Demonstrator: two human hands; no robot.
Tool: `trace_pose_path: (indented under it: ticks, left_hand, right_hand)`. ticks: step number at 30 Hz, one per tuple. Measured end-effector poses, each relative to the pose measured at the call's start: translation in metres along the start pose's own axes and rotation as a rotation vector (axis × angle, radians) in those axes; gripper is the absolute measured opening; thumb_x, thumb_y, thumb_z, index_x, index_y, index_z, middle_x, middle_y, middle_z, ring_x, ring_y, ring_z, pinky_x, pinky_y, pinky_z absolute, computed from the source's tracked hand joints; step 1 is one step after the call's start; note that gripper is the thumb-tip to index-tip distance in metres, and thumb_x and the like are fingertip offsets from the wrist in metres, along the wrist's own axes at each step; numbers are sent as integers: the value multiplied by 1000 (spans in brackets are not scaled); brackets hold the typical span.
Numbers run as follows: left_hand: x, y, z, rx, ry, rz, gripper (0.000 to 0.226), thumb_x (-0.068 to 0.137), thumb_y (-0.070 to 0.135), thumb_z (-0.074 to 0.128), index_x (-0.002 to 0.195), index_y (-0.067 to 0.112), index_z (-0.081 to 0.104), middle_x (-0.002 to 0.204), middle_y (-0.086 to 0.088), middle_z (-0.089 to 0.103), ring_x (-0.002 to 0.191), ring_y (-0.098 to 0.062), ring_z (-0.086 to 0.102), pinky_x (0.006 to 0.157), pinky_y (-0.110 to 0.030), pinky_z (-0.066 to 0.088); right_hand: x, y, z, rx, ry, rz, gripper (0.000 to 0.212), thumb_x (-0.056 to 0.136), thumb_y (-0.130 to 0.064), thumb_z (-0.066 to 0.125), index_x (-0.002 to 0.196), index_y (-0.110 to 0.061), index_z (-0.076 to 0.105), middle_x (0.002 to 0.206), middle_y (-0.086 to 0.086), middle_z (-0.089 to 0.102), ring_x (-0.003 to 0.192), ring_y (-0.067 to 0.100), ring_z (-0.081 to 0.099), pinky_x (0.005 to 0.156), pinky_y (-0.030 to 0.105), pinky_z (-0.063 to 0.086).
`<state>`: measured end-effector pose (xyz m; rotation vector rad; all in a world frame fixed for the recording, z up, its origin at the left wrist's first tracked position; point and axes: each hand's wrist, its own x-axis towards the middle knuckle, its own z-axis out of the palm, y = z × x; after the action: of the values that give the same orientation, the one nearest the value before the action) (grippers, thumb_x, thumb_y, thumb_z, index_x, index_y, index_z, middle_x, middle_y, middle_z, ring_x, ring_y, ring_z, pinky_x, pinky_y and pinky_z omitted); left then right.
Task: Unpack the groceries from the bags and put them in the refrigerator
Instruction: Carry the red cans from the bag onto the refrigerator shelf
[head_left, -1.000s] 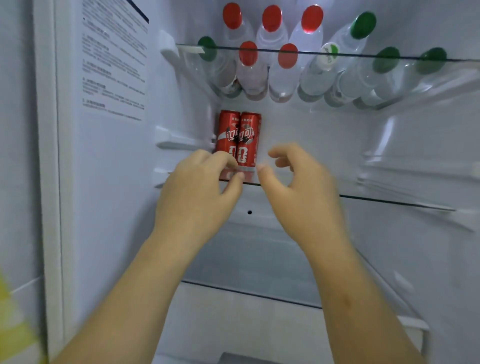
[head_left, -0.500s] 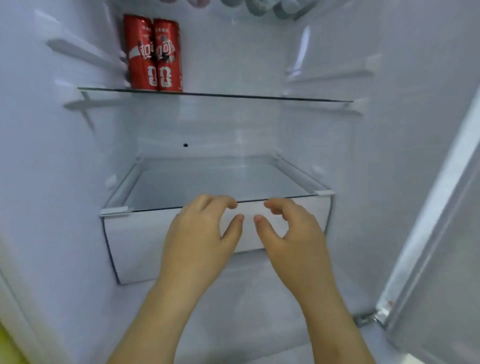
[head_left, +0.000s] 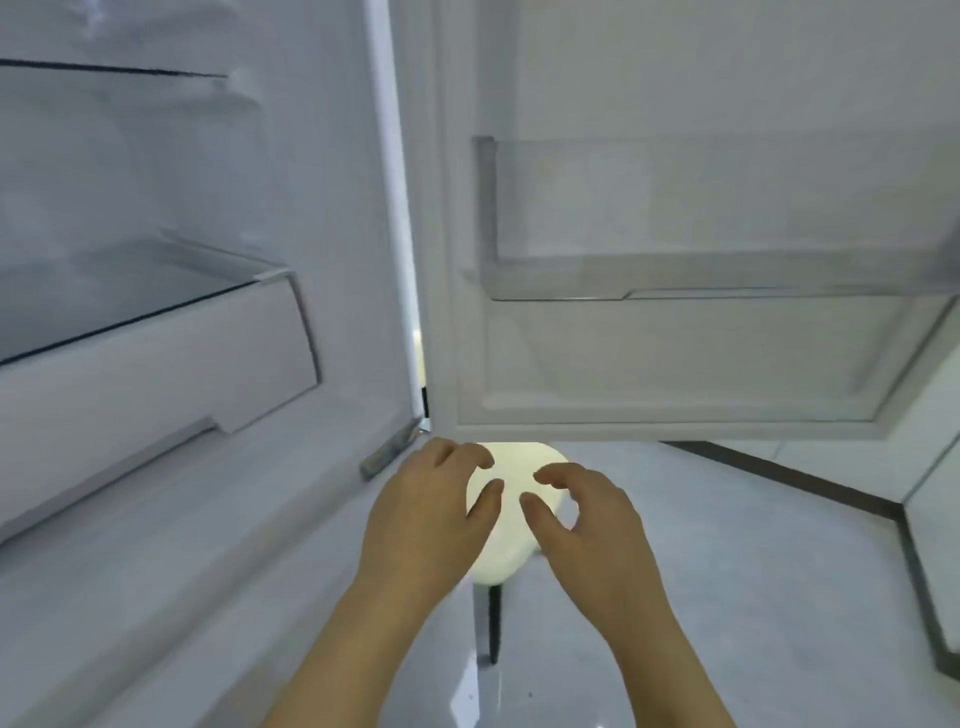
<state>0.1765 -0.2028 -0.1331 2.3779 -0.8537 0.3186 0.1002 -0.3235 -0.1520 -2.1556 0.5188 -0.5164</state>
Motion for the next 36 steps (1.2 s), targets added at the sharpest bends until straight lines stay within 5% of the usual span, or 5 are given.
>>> trace_pose_path:
  ticks: [7, 18, 36]
  left_hand:
    - [-11, 116, 98, -81, -296, 249, 30, 95, 38, 45, 123, 31, 52, 124, 12, 50, 107, -6, 49, 81, -14, 34]
    - [-90, 349, 227, -180, -602, 550, 30, 95, 39, 45, 122, 29, 52, 121, 10, 51, 104, -8, 52, 83, -23, 46]
    - [-239, 625, 325, -339, -942, 1160, 31, 95, 39, 46, 122, 26, 53, 122, 7, 51, 104, -10, 52, 84, -27, 48]
  right_hand:
    - [-61, 99, -103, -154, 211, 292, 32, 91, -39, 51, 121, -29, 54, 124, -15, 53, 120, 8, 44, 95, 21, 37]
    - [-199, 235, -292, -251, 486, 645, 29, 91, -37, 51, 119, -29, 54, 124, -14, 54, 118, 7, 45, 99, 28, 41]
    - [-397, 325, -463, -189, 1037, 1083, 25, 92, -36, 51, 115, -29, 56, 117, -13, 51, 113, 10, 47, 90, 24, 40]
